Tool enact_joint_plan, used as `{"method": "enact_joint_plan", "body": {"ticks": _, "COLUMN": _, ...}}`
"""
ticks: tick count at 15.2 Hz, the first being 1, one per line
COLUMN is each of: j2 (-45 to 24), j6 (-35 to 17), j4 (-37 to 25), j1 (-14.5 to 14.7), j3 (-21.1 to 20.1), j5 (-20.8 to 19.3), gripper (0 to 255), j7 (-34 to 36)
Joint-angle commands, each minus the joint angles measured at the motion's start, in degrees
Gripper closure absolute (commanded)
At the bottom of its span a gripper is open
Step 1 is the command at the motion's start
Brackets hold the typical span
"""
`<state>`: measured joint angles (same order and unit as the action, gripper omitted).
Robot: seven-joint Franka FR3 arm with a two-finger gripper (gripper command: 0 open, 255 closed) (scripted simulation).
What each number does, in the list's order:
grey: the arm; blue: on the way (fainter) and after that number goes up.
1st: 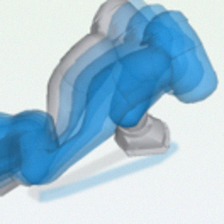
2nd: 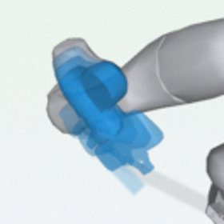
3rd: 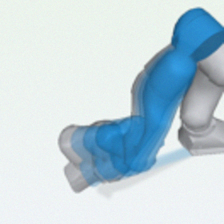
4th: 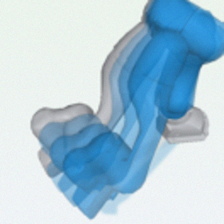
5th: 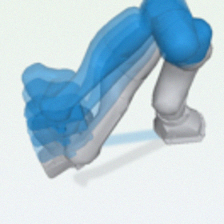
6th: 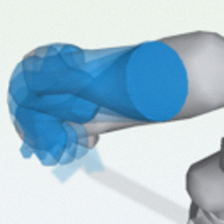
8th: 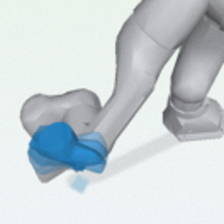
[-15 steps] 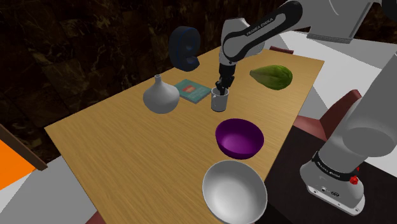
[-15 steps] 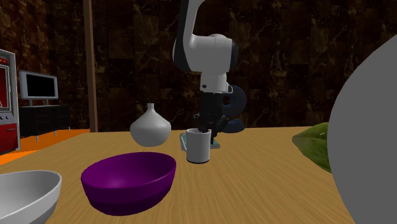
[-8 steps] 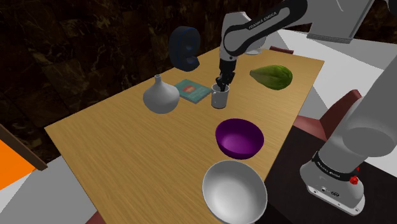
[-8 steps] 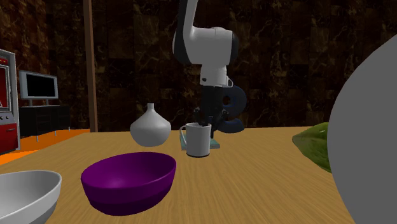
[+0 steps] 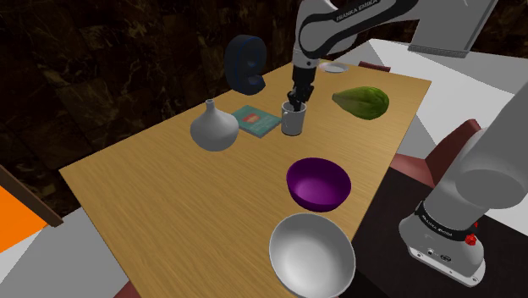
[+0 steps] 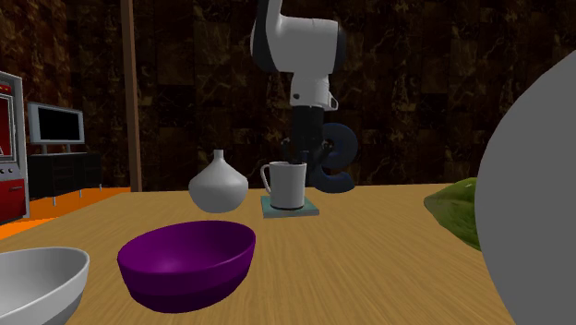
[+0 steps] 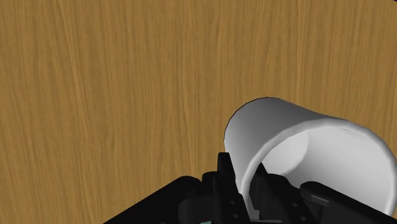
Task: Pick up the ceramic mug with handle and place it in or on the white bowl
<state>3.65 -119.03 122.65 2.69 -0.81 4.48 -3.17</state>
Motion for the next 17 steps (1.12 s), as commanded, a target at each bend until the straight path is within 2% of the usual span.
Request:
{"method": "enact_joint_plan", "body": {"ticks": 1, "j2": 0.59, "j6": 1.59, "j4": -0.99, "j1": -0.03, "j3": 0.04, "j5": -0.06, "gripper": 255, "j7": 0.07}}
{"method": "enact_joint_plan", "body": {"ticks": 14, "j2": 2.75, "j6": 11.46, "j4": -8.71, "j1": -0.11, "j3": 0.11, "j5": -0.34, "gripper": 255, "j7": 0.71}}
{"method": "enact_joint_plan", "body": {"ticks": 17, "j2": 5.84, "j6": 11.38, "j4": -5.68, "j1": 0.84, "j3": -1.05, "j5": -0.11, "gripper": 255, "j7": 2.72}}
